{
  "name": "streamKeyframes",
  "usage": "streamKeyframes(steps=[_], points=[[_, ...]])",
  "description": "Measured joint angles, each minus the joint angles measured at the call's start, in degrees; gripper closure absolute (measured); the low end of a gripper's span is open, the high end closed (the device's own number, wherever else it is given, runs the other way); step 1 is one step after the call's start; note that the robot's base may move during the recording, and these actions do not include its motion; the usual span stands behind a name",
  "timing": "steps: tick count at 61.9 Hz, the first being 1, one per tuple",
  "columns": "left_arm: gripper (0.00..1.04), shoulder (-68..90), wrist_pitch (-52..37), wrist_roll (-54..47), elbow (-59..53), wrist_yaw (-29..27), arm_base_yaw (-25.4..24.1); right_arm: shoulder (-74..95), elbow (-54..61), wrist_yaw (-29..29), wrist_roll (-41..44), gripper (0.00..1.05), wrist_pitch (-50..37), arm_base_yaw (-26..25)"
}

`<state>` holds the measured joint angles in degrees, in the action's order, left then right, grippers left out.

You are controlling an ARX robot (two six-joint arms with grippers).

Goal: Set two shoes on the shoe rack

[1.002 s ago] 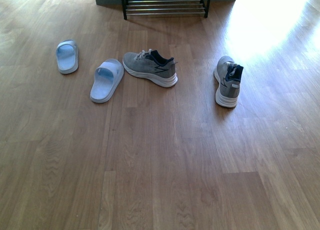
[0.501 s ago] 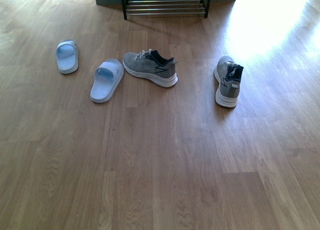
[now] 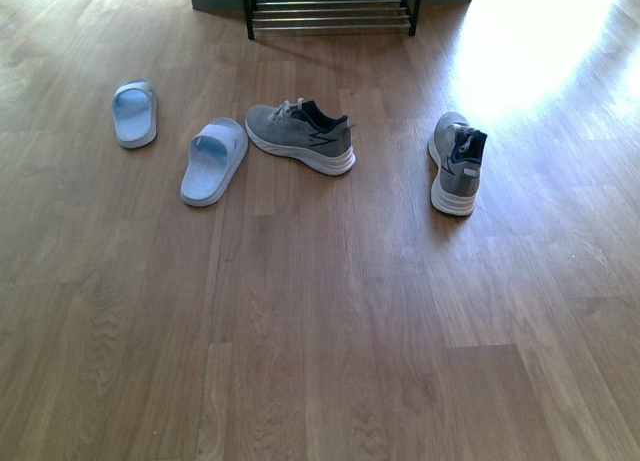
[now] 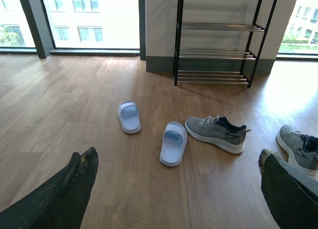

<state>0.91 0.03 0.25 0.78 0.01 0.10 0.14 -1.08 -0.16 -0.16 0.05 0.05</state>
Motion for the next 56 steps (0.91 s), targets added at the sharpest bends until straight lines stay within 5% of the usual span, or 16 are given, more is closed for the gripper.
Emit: streamKeyframes(steps=[56], points=[[0.09, 0.0, 0.0, 0.0, 0.0, 0.0, 0.0, 0.0, 0.0, 0.0, 0.0, 0.09, 0.0, 0.0]])
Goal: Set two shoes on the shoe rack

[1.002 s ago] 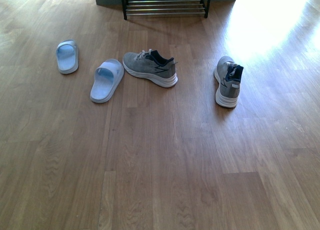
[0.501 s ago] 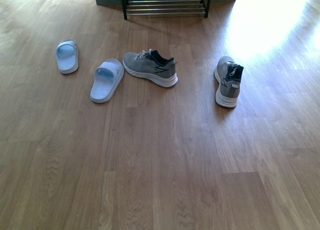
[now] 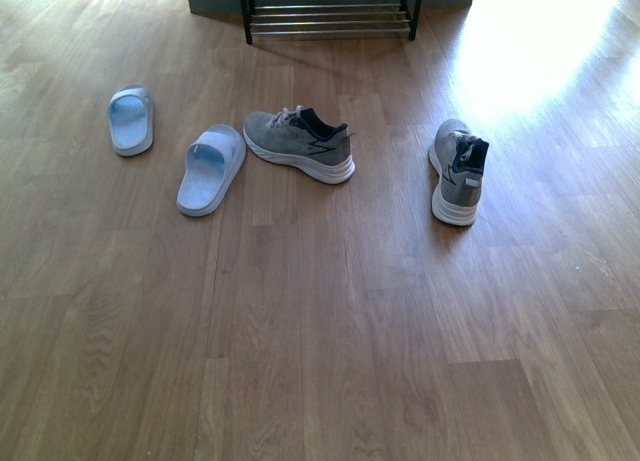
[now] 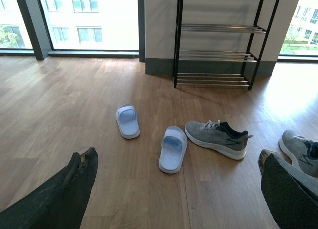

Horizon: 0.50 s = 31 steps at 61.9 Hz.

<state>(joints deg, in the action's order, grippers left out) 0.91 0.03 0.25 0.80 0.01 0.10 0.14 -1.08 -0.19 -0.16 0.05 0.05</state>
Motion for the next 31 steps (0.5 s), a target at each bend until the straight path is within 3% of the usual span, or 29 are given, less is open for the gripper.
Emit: streamKeyframes(steps=[31], points=[[0.09, 0.0, 0.0, 0.0, 0.0, 0.0, 0.0, 0.0, 0.0, 0.0, 0.0, 0.09, 0.0, 0.0]])
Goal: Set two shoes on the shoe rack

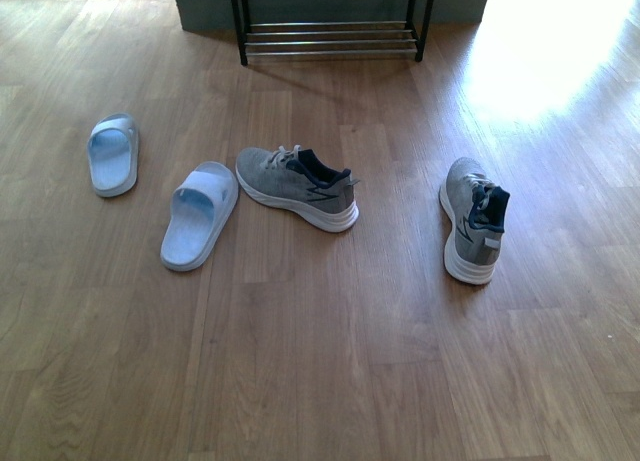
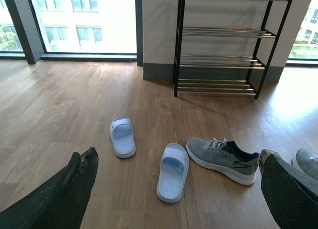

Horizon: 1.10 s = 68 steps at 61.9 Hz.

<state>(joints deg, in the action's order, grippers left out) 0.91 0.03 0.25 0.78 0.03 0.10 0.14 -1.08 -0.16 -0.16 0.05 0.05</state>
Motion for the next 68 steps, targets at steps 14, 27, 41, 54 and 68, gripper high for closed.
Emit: streamKeyframes(steps=[14, 27, 41, 54, 68], points=[[0.09, 0.0, 0.0, 0.0, 0.0, 0.0, 0.0, 0.0, 0.0, 0.1, 0.0, 0.09, 0.0, 0.0], [0.09, 0.0, 0.0, 0.0, 0.0, 0.0, 0.0, 0.0, 0.0, 0.1, 0.0, 0.09, 0.0, 0.0], [0.09, 0.0, 0.0, 0.0, 0.0, 0.0, 0.0, 0.0, 0.0, 0.1, 0.0, 0.09, 0.0, 0.0], [0.09, 0.0, 0.0, 0.0, 0.0, 0.0, 0.0, 6.7, -0.3, 20.9, -2.4, 0.09, -4.2, -5.6], [0.09, 0.0, 0.0, 0.0, 0.0, 0.0, 0.0, 73.1, -8.4, 14.0, 2.0, 0.09, -35.6, 0.2]])
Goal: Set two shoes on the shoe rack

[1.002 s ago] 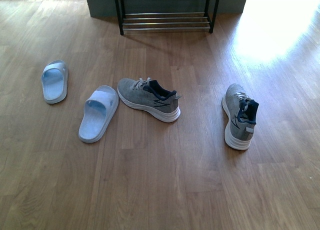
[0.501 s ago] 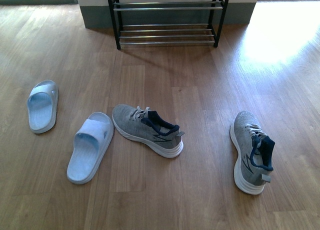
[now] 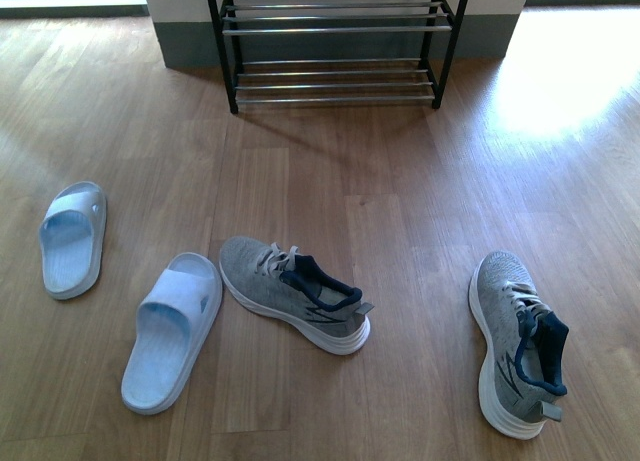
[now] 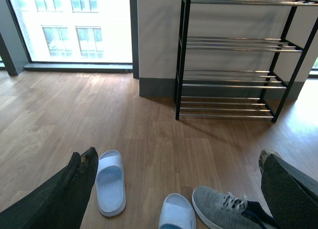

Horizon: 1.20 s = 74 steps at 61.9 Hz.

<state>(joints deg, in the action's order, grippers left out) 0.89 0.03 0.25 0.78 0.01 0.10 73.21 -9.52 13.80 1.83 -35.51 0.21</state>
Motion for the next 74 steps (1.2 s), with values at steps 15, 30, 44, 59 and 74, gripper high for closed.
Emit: streamKeyframes(steps=[15, 30, 44, 59, 74], points=[[0.09, 0.0, 0.0, 0.0, 0.0, 0.0, 0.0, 44.9, -13.0, -8.3, 7.5, 0.09, -12.7, -1.5], [0.09, 0.0, 0.0, 0.0, 0.0, 0.0, 0.0, 69.7, -25.9, -13.6, 11.5, 0.09, -12.8, -5.6], [0.09, 0.0, 0.0, 0.0, 0.0, 0.0, 0.0, 76.5, -37.0, -14.0, 7.6, 0.09, -7.8, -6.0], [0.09, 0.0, 0.0, 0.0, 0.0, 0.0, 0.0, 80.6, -45.1, -12.8, 3.4, 0.09, -2.3, -5.9], [0.09, 0.0, 0.0, 0.0, 0.0, 0.0, 0.0, 83.1, -47.8, -11.3, 0.2, 0.32, -2.8, -5.6]])
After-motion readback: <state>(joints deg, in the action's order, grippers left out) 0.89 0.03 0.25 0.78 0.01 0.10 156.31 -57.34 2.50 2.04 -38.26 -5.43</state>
